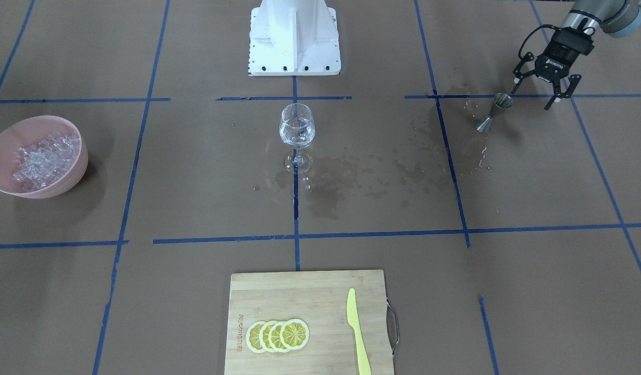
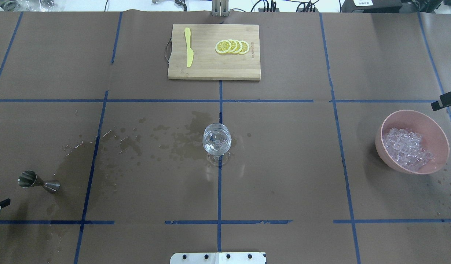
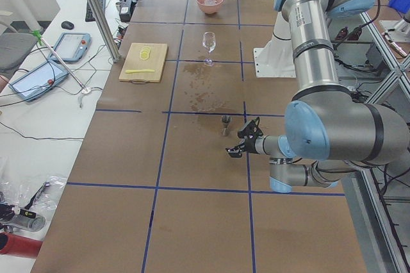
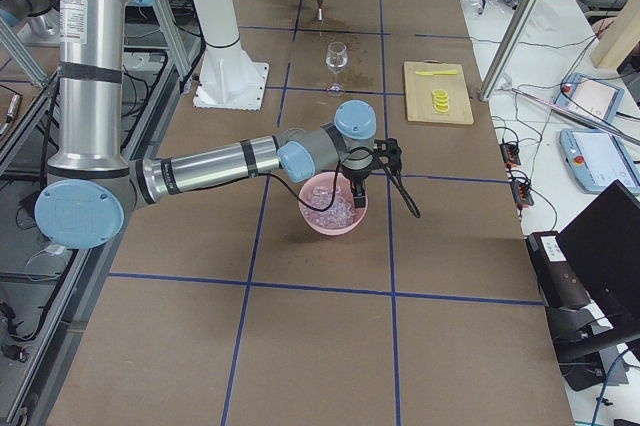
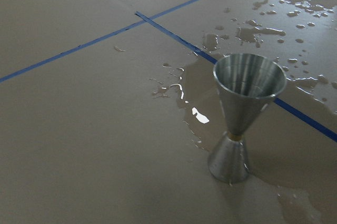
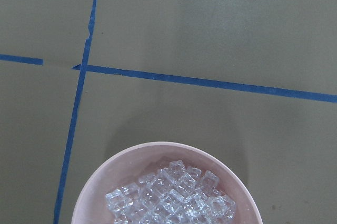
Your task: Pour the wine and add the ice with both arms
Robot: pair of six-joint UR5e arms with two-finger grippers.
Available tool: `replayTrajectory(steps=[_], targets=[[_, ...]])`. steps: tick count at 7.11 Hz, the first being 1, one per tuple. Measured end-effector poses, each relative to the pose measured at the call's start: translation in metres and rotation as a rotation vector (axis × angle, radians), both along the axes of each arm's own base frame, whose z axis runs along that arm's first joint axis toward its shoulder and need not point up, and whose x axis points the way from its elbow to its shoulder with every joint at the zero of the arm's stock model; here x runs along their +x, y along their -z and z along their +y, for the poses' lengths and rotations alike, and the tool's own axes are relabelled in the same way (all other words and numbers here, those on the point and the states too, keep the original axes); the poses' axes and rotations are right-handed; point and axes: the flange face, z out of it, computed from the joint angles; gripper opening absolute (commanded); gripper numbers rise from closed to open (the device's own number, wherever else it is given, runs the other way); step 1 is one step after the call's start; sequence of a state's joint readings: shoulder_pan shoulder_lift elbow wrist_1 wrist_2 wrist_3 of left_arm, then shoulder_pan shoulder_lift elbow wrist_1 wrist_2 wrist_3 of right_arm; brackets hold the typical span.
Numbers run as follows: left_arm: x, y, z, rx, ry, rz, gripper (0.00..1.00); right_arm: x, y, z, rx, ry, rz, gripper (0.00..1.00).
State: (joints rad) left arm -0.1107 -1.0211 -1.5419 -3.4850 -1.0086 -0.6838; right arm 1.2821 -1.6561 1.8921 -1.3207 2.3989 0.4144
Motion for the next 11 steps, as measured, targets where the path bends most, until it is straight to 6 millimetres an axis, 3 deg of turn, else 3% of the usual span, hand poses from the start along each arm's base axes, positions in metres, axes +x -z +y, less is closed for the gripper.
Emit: replayTrajectory(steps=[2,4,6,7,9,11], targets=[[0.015,0.012,-0.062,0.026,0.091,-0.087,0.97,0.0,-0.001,0.0,0.002,0.002,0.003,1.0],[0.014,0.031,-0.139,0.022,0.13,-0.172,0.98,0.0,-0.001,-0.001,0.003,0.001,0.005,1.0],[-0.011,0.071,-0.239,-0.041,0.114,-0.231,0.99,0.0,0.0,-0.001,0.0,-0.003,0.005,1.0],[-0.031,0.09,-0.279,-0.11,0.084,-0.229,0.99,-0.001,0.0,-0.001,0.001,-0.004,0.005,1.0],[-0.062,0.113,-0.316,-0.262,-0.001,-0.158,0.99,-0.006,-0.001,0.001,0.004,0.004,0.016,1.0],[-0.068,0.125,-0.312,-0.519,-0.121,0.044,1.0,-0.023,-0.009,0.011,-0.003,0.043,0.032,1.0]])
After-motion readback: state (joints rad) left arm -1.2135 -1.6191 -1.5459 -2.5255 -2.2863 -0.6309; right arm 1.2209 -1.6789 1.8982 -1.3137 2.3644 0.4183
